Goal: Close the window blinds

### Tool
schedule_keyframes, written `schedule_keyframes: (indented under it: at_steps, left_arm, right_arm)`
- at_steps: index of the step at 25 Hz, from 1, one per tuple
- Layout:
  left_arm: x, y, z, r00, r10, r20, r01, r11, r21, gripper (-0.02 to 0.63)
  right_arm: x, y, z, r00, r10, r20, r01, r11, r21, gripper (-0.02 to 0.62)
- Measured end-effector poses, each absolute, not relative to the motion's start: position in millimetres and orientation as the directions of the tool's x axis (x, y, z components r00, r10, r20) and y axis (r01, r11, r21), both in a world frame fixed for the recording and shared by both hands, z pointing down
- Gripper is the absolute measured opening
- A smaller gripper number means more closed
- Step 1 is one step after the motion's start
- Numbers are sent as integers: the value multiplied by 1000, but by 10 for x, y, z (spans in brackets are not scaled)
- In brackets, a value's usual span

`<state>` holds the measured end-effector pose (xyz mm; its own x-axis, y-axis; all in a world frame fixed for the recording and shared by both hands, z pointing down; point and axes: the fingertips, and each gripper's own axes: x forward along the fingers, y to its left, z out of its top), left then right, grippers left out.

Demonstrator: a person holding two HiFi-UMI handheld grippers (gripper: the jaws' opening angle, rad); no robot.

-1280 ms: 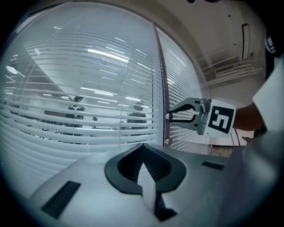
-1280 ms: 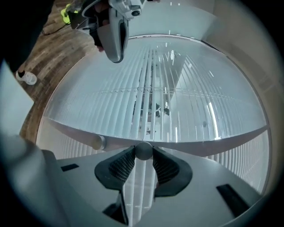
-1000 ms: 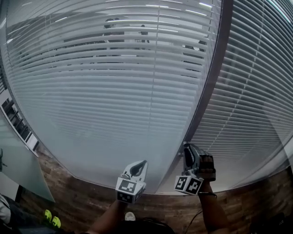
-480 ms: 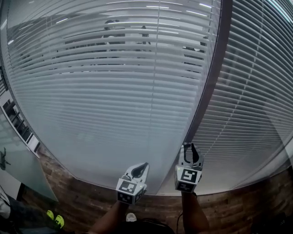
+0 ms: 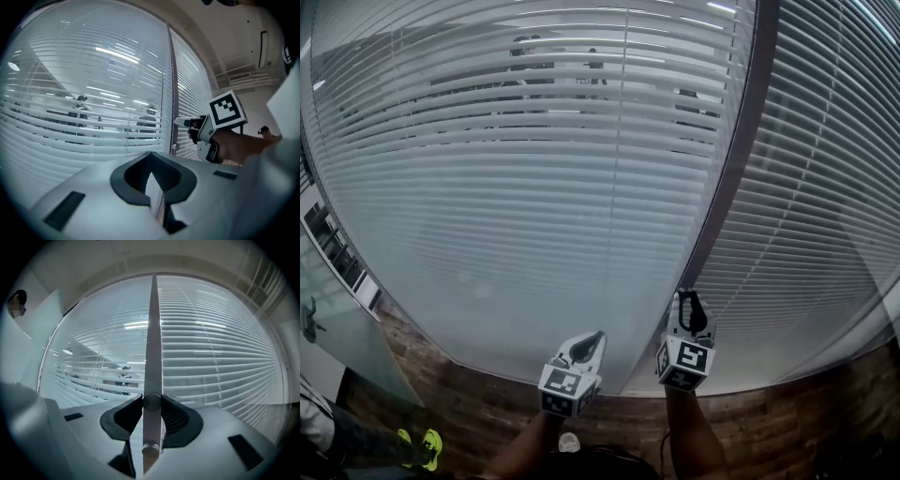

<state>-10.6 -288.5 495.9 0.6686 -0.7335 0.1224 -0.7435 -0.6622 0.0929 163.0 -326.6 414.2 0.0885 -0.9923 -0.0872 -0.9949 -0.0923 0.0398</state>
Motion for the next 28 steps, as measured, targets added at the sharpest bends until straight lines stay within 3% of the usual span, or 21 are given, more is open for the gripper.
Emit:
schedule_keyframes:
  at_steps: [4,12,19,28]
  left_arm:
    - [-87,-2848,4962,677,-725,121,-735,-671,94,0]
    - [-75,-2895,5066,687,-714,133,-726,-677,121,0]
    - [-95,-2985,5001,661,-737,141,-750,-651,113,0]
    - [-37,-3022,5112,650,-746,146,-760,-642,99,0]
  right_arm:
    - [1610,-3241,4141,79,-994,-77,-992,-86,93,121]
    - [1536,-3309,4185,1,-999,-41,-920,-17,392,121]
    - [1491,-3319,4186,68,-998,11,-672,-38,740,121]
    - [1534,-3379,4383,14,-999,49,-138,46,989,121]
